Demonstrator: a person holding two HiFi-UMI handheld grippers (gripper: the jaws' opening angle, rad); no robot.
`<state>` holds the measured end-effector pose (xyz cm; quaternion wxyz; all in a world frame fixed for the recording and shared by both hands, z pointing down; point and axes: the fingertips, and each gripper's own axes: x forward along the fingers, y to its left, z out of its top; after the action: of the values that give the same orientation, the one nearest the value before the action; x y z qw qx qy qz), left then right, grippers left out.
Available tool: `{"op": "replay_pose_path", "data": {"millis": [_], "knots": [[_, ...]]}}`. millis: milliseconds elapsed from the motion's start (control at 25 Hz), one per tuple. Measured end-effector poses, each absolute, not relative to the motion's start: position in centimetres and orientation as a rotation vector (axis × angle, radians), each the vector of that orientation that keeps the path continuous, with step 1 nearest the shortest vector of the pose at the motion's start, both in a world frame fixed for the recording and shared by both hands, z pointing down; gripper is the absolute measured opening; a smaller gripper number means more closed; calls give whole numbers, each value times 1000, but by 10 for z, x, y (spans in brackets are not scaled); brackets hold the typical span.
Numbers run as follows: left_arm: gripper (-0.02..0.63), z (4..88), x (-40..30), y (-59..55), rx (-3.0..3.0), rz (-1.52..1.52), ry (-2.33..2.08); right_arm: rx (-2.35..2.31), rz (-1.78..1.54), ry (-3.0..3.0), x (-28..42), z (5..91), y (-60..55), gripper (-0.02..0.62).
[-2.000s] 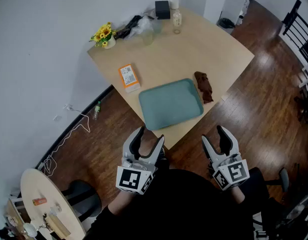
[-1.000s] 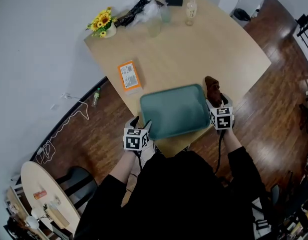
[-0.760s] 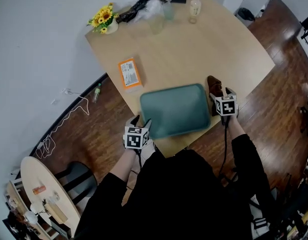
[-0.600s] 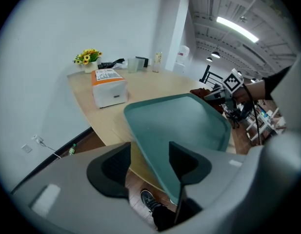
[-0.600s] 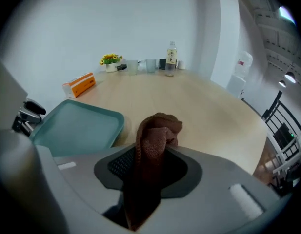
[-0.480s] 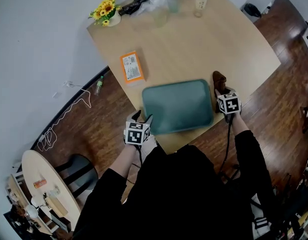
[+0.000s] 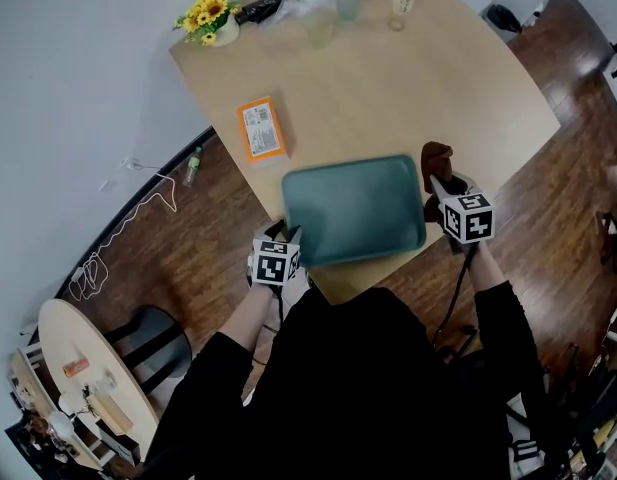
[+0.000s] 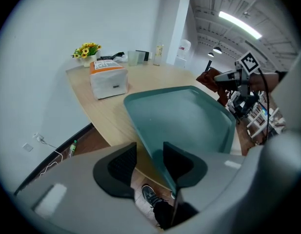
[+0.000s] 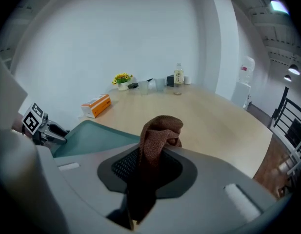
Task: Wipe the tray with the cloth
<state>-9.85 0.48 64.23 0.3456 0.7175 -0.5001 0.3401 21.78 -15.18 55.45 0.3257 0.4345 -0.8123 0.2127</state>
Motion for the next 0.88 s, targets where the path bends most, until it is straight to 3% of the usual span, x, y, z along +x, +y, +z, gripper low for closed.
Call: {"op": "replay_pose_path", "data": {"millis": [240, 520, 880], "knots": [[114, 641, -92, 6, 1880, 863, -1280, 1069, 627, -2199, 173, 545, -117, 72], [94, 640, -92, 4, 1909, 846, -1269, 1074, 640, -1993, 142, 610, -138, 74], [74, 640, -93, 6, 1912, 819, -1252, 718, 583, -2130, -27, 610, -111, 74]]}}
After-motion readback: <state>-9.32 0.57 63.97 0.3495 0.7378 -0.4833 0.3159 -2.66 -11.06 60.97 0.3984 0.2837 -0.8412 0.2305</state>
